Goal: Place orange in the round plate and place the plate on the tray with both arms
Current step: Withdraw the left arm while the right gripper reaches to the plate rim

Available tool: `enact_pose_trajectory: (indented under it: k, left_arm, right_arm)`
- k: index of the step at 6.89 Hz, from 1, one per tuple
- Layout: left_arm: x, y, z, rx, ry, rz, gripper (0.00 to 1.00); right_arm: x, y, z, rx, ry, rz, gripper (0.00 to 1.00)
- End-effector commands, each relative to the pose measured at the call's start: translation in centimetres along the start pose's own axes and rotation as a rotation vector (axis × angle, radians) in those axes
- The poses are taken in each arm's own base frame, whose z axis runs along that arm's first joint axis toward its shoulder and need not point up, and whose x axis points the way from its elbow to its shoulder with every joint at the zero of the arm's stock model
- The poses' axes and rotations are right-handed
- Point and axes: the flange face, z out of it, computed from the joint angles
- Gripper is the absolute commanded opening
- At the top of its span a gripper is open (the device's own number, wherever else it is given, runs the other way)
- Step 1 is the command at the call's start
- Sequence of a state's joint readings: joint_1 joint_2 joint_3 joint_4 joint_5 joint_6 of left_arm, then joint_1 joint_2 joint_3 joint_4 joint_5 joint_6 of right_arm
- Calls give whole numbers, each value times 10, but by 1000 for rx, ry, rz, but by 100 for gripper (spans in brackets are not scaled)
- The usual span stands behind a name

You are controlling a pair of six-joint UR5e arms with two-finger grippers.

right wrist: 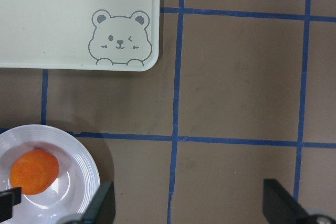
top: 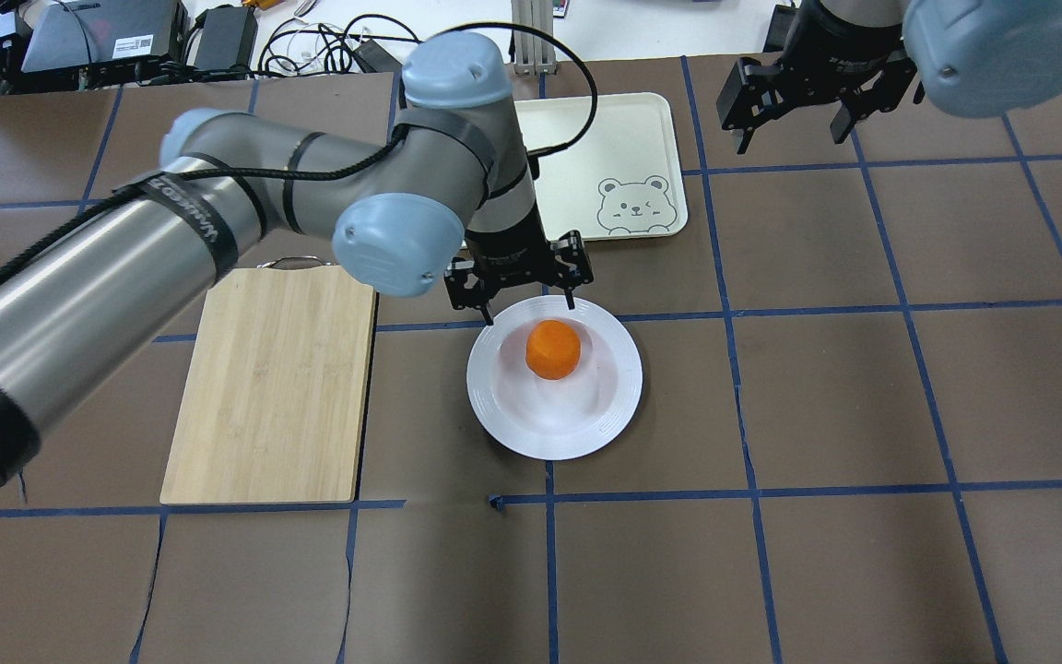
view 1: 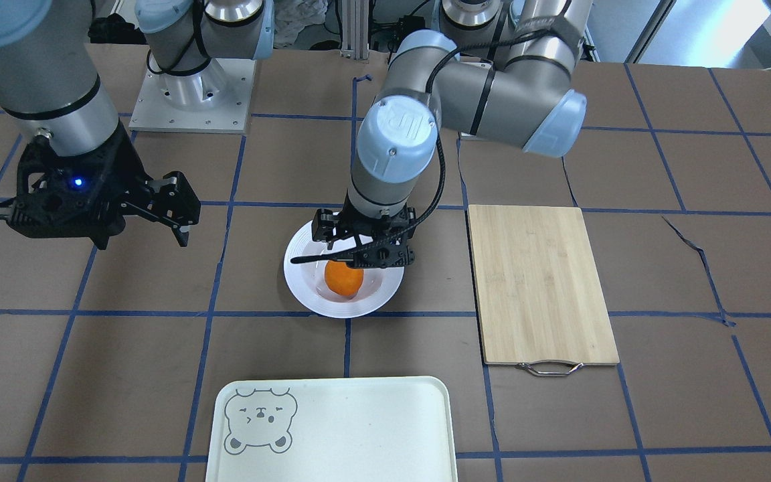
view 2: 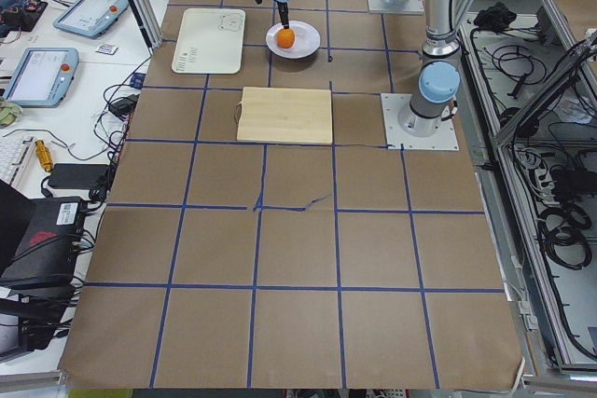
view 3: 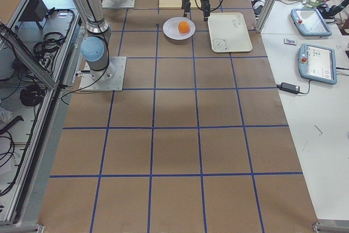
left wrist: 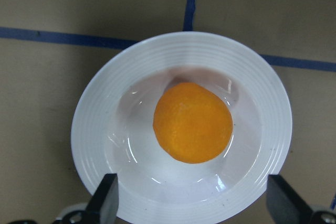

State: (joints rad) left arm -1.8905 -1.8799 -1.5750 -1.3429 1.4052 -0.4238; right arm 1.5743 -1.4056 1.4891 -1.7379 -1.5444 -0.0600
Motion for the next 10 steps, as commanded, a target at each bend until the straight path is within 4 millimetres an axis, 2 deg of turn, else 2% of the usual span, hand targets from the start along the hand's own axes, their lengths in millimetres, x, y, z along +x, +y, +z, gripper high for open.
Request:
enact_pose_trajectory:
  k: [1,2,3,4,5,6,7,8,9,10]
  left_arm:
    - [-30,16,-100,117,43,22,100]
    - [-61,20,-119,109,44,-30,100]
    - [-81,37,-133,70,14,12,100]
    - [-107,42,-143,65,-91,13,100]
    - [-125,41,-157,56,-122,-19,100]
    - [-146,37,-172,66,-118,-54,100]
    - [-175,36,-190,93,-108,-114,100]
    - [-190,31,-193,117,-101,-137,100]
    - [-193,22,-196,167,-95,-122,100]
    - [-188,14,-190,156,-97,-116,100]
  right_arm:
    - [-14,-4,65,-104,-178,20,95]
    - [-16,8,95,-121,-210,27,98]
    - [-20,27,126,-128,-261,35,98]
    - [-26,46,158,-136,-302,87,99]
    - [-31,59,186,-71,-341,97,99]
    - [-34,88,219,-67,-355,99,99]
    - [-44,108,239,-65,-465,141,99]
    - [-50,109,246,-91,-490,247,100]
    - [-49,107,251,-64,-489,251,100]
    - [-48,106,260,-73,-481,247,100]
